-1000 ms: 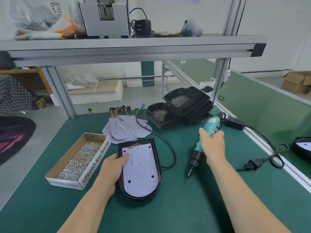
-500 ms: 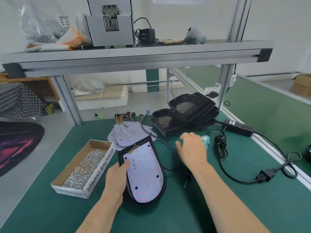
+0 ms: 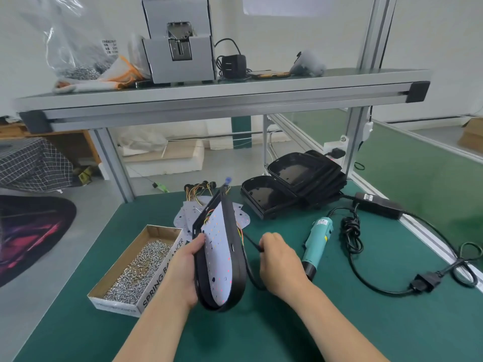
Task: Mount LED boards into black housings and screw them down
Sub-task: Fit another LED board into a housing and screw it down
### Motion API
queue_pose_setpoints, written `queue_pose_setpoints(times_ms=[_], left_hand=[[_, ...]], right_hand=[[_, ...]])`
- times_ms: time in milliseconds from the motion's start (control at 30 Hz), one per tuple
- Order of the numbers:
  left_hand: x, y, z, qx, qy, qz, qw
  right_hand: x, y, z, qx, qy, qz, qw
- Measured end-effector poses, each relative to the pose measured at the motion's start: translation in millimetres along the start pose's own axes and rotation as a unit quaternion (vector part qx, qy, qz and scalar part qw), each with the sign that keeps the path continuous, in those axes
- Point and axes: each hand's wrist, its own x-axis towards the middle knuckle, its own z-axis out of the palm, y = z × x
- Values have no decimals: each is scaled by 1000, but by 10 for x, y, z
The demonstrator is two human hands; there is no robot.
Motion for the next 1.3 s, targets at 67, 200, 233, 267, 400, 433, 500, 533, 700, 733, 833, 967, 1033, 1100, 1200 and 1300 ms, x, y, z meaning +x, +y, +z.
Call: queue_pose_setpoints(times_ms=[67,200,233,267,400,433,500,533,700,733,833,967,1033,1100,1200,1300], left_hand=[[-5,73,108,-4,-24,12,1000],[5,72,228,31,-43,28,998],[-3,55,239,41,-53,29,997],[-11,43,241,48,-65,30,996],[-92,92,208,94,-124,63,986],[-115,110,210,104,-142,63,982],[-178,136,244,121,-179,51,975],[-213,141,275,132,-199,46,970],[-332,267,428,149,-290,60,943],[-339,323,426,146,-295,72,942],[-304,489,382,104,-240,129,956],[-108,529,321,146,-52,244,957],[-51,458,331,208,51,297,931],[-39,370,362,269,117,353,888],[-25,217,438,272,117,383,875],[-40,120,529,122,15,356,926]], right_hand=[[-170,-6,-14,18,-2,-29,999],[-390,49,-88,117,-69,-49,990],[-392,68,-133,156,-119,-48,979],[-378,87,-182,206,-170,-48,962],[-136,158,-375,381,-81,-49,920],[-13,173,-403,376,-20,-71,924],[320,163,-401,290,19,-133,947],[490,111,-405,234,9,-138,962],[837,-159,-378,313,-34,-124,941],[815,-167,-384,333,-28,-106,937],[735,-155,-451,366,-39,-43,929],[501,-259,-637,504,-68,-21,861],[338,-276,-673,555,-148,7,818],[198,-294,-678,487,-165,-15,858],[95,-229,-626,426,-92,-26,900],[48,-95,-624,482,-30,34,875]])
